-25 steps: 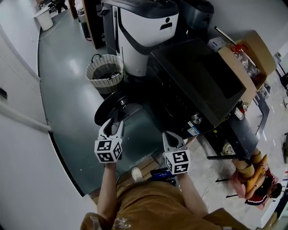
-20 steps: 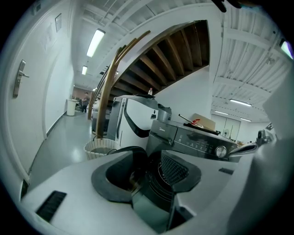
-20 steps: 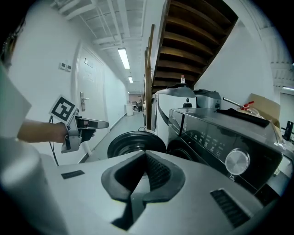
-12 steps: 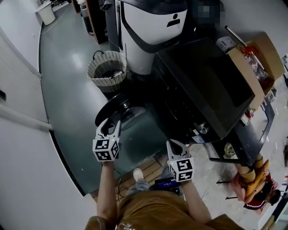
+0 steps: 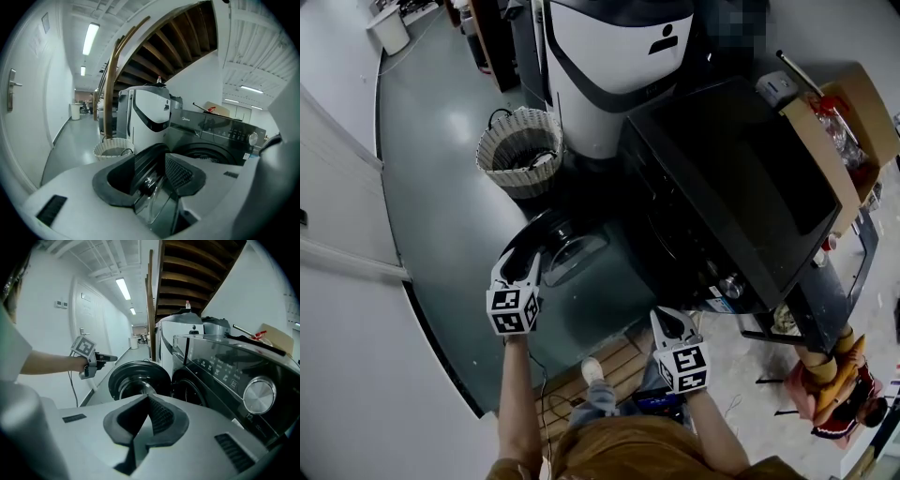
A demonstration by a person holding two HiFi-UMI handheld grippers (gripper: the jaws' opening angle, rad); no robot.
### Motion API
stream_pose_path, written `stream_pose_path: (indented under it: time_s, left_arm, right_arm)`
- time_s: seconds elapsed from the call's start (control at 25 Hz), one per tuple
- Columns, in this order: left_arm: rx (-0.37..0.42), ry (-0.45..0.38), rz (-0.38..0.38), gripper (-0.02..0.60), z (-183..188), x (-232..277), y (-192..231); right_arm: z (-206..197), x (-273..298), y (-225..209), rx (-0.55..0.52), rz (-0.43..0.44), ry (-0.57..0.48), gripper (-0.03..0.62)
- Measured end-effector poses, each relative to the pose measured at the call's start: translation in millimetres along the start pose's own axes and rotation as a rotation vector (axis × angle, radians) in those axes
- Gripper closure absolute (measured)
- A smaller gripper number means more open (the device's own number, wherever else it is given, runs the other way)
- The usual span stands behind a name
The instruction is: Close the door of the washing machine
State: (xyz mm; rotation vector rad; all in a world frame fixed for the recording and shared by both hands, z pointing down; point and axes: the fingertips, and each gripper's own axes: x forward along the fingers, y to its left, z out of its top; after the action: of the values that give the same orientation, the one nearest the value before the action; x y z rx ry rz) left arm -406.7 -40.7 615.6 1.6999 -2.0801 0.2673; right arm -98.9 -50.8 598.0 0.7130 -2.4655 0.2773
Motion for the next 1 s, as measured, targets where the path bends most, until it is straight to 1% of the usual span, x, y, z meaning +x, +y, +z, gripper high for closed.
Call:
stream_pose_path:
  time_s: [0.2, 0.4, 0.48, 0.6, 0.68, 0.8, 1.0]
  left_arm:
    - [0.034, 0.042, 0.012, 0.373, -9.7, 28.5, 18.4]
    - [0.065, 0.084, 0.025, 0.37, -17.8, 54.8, 29.7]
    - [0.056, 0.091, 0.034, 0.364, -18.5, 62.2, 35.3]
    - [0.022, 0.084, 0.046, 0.354, -15.2, 72.0, 43.2]
    - [0.004, 0.089, 0.037, 0.347, -15.9, 78.5, 43.0]
    - [0.001, 0.109, 0.019, 0.333, -20.8, 86.7, 42.1]
    - [-0.005, 0.136, 0.02, 0.325, -26.3, 97.7, 44.5]
  right_arm:
    - [-8.8, 7.2, -3.3, 0.005, 0.02, 0.032, 0.583]
    - [-21.3, 6.6, -16.0, 0.005, 0.02, 0.069, 0.583]
    - [-25.5, 5.3, -20.9, 0.005, 0.021, 0.083, 0.583]
    - [-31.1, 5.4, -28.6, 0.013, 0.018, 0.099, 0.583]
    - [-35.0, 5.2, -33.9, 0.018, 0.012, 0.104, 0.583]
    - [-38.4, 3.3, -39.7, 0.018, 0.001, 0.107, 0.583]
    - [-44.2, -1.9, -46.5, 0.028, -0.005, 0.118, 0.583]
